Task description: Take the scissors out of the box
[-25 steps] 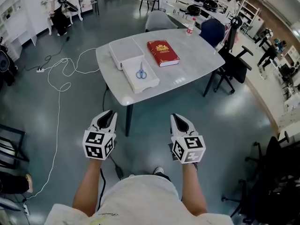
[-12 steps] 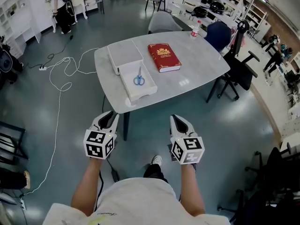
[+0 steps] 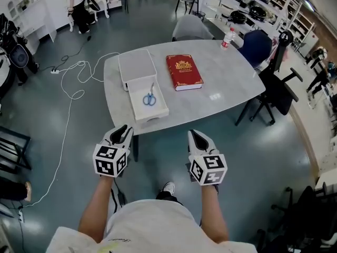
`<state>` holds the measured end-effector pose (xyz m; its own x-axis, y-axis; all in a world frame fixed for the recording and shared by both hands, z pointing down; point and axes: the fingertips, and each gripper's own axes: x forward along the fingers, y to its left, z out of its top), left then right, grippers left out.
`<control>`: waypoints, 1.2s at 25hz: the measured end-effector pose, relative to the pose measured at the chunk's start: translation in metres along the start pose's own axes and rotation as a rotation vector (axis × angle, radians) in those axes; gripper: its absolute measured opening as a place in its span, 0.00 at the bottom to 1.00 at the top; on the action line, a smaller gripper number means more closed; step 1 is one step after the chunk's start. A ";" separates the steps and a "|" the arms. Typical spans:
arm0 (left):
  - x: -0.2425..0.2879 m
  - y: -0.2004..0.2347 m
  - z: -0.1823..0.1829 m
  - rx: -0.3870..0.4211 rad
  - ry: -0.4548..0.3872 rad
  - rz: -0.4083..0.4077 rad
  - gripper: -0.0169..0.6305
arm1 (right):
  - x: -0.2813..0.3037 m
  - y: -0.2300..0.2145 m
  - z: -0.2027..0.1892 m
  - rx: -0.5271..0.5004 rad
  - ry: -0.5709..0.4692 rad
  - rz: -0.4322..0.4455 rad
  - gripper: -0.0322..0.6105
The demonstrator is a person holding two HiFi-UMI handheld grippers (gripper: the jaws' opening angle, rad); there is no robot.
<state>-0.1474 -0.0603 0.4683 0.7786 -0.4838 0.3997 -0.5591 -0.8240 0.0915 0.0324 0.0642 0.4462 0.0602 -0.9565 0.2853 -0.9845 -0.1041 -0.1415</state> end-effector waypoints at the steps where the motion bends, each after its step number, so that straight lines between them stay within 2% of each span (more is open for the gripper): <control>1: 0.004 -0.002 0.001 -0.003 0.005 0.007 0.12 | 0.002 -0.006 0.002 0.002 0.001 0.005 0.06; 8: 0.026 -0.018 0.011 -0.018 0.017 0.072 0.11 | 0.013 -0.040 0.008 0.006 0.011 0.073 0.06; 13: 0.037 -0.032 0.018 -0.026 0.018 0.088 0.11 | 0.014 -0.058 0.014 -0.002 0.008 0.098 0.06; 23: 0.064 -0.038 0.025 -0.015 0.027 0.104 0.11 | 0.023 -0.084 0.021 -0.007 -0.006 0.113 0.06; 30: 0.102 -0.021 0.028 -0.019 0.047 0.097 0.12 | 0.055 -0.098 0.026 -0.024 0.016 0.107 0.06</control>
<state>-0.0487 -0.1003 0.4817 0.7065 -0.5463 0.4499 -0.6369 -0.7680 0.0676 0.1361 0.0147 0.4508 -0.0481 -0.9575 0.2845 -0.9888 0.0055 -0.1488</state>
